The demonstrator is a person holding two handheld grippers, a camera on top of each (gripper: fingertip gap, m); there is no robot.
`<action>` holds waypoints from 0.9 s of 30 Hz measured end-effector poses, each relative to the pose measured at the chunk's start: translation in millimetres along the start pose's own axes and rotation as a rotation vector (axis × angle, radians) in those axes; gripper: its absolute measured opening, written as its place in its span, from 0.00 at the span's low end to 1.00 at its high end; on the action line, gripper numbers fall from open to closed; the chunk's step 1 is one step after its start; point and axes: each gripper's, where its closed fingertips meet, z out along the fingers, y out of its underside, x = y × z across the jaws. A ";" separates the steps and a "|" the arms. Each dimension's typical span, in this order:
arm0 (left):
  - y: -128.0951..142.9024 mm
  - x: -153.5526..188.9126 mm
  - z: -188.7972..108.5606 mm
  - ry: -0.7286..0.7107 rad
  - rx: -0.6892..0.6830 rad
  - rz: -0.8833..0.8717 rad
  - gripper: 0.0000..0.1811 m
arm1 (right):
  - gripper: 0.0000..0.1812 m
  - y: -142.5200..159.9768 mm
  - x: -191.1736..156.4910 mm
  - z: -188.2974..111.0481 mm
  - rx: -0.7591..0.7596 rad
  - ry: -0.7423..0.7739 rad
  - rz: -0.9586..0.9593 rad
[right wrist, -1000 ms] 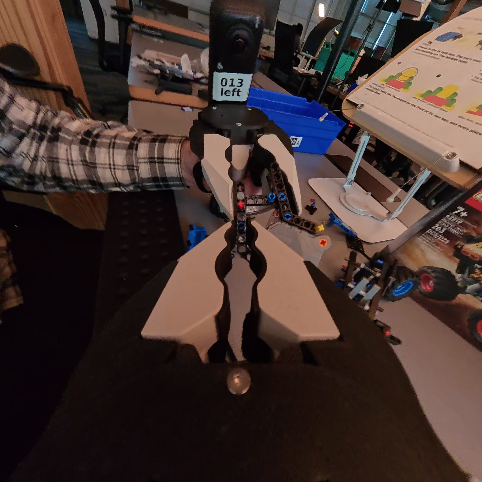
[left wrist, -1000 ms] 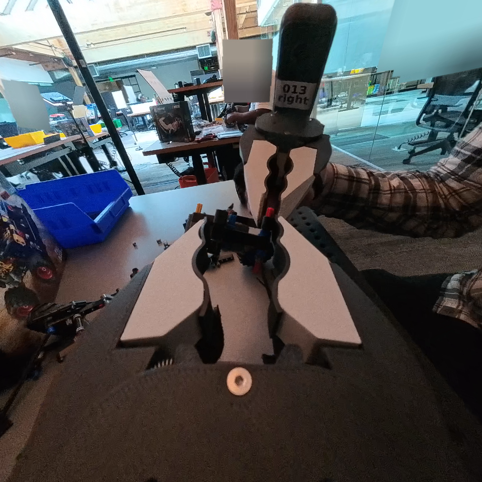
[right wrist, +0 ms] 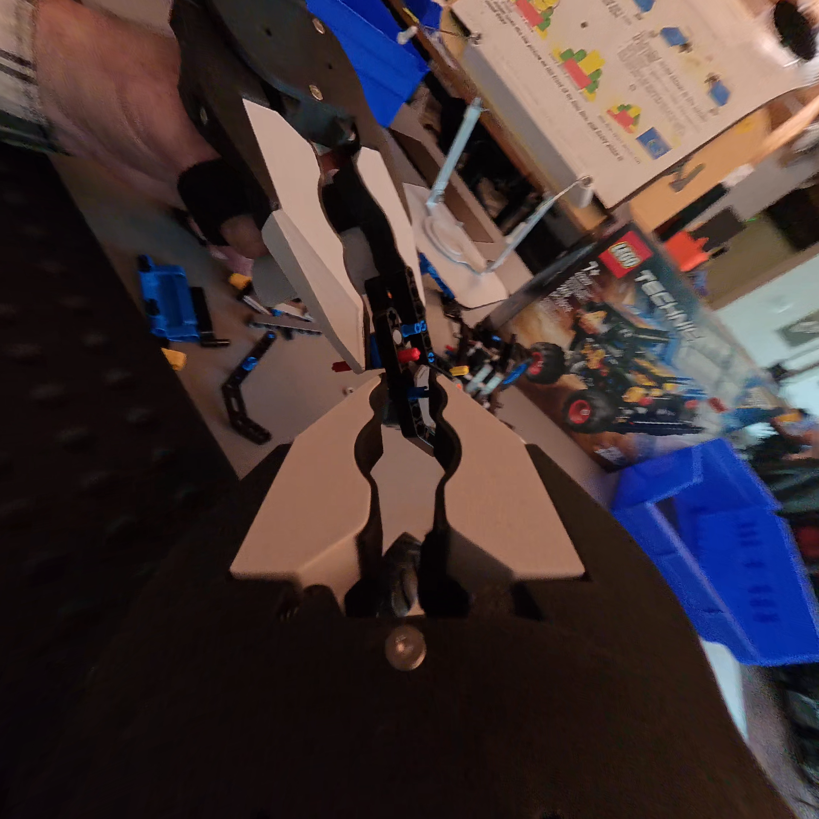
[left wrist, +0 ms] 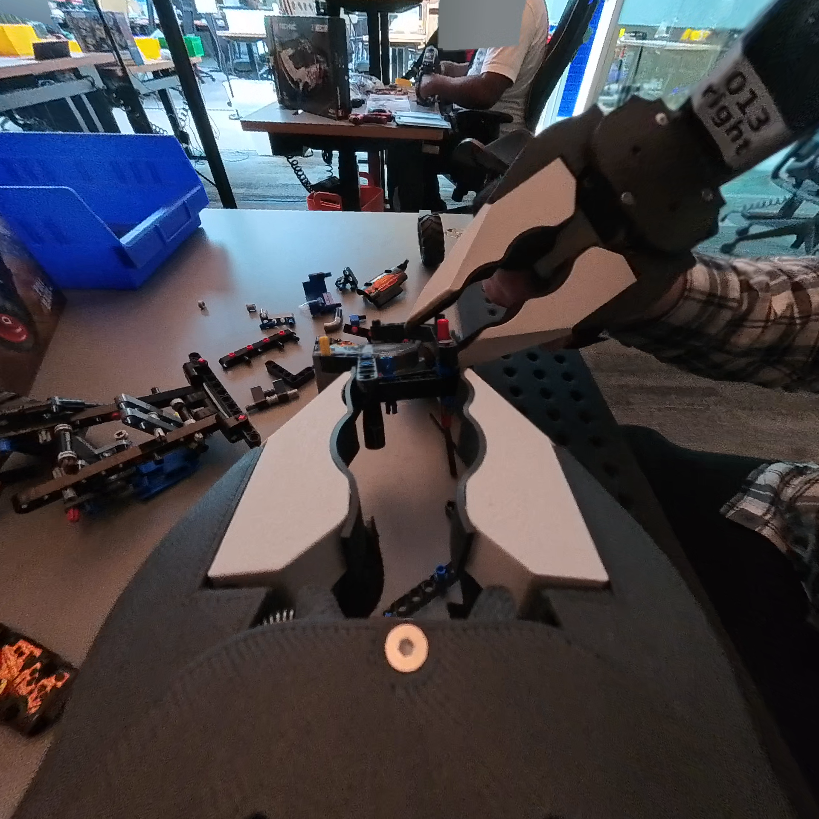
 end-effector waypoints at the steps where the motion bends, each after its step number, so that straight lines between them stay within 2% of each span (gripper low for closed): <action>1: -0.5 -1.2 0.2 -0.006 0.001 -0.008 0.22 | 0.08 -0.6 2.3 0.5 -0.016 0.047 -0.046; 4: 2.3 -6.2 2.3 -0.023 -0.009 -0.051 0.22 | 0.08 -0.8 8.4 6.1 -0.103 0.178 -0.223; 6: 6.4 -9.2 1.6 -0.032 -0.026 -0.053 0.22 | 0.06 1.1 7.0 11.4 -0.133 0.178 -0.294; 8: 2.9 -10.3 0.8 -0.047 -0.009 -0.056 0.22 | 0.05 -0.7 7.5 12.5 -0.111 0.116 -0.186; 10: -4.6 -10.9 -1.4 -0.056 0.021 -0.059 0.22 | 0.04 -6.4 10.6 11.3 -0.045 0.049 0.002; 14: 0.3 -15.1 -1.3 -0.101 -0.017 -0.028 0.23 | 0.02 -3.1 9.1 15.8 0.033 -0.061 0.297; 15: 3.7 -16.6 0.1 -0.109 -0.030 -0.026 0.23 | 0.02 0.3 8.5 17.6 0.025 -0.066 0.323; 20: -6.4 -19.3 -3.5 -0.126 0.018 -0.026 0.23 | 0.02 -5.1 15.1 17.8 0.153 -0.195 0.698; 22: -1.9 -22.9 -3.7 -0.171 -0.016 0.024 0.23 | 0.02 -2.7 16.6 20.2 0.133 -0.181 0.717; 24: -8.5 -23.7 -8.1 -0.159 0.027 0.007 0.23 | 0.02 -6.3 18.1 21.2 0.154 -0.202 0.751; 27: -17.2 -18.5 -14.6 -0.130 0.066 0.026 0.23 | 0.04 -14.8 16.1 17.2 0.141 -0.210 0.601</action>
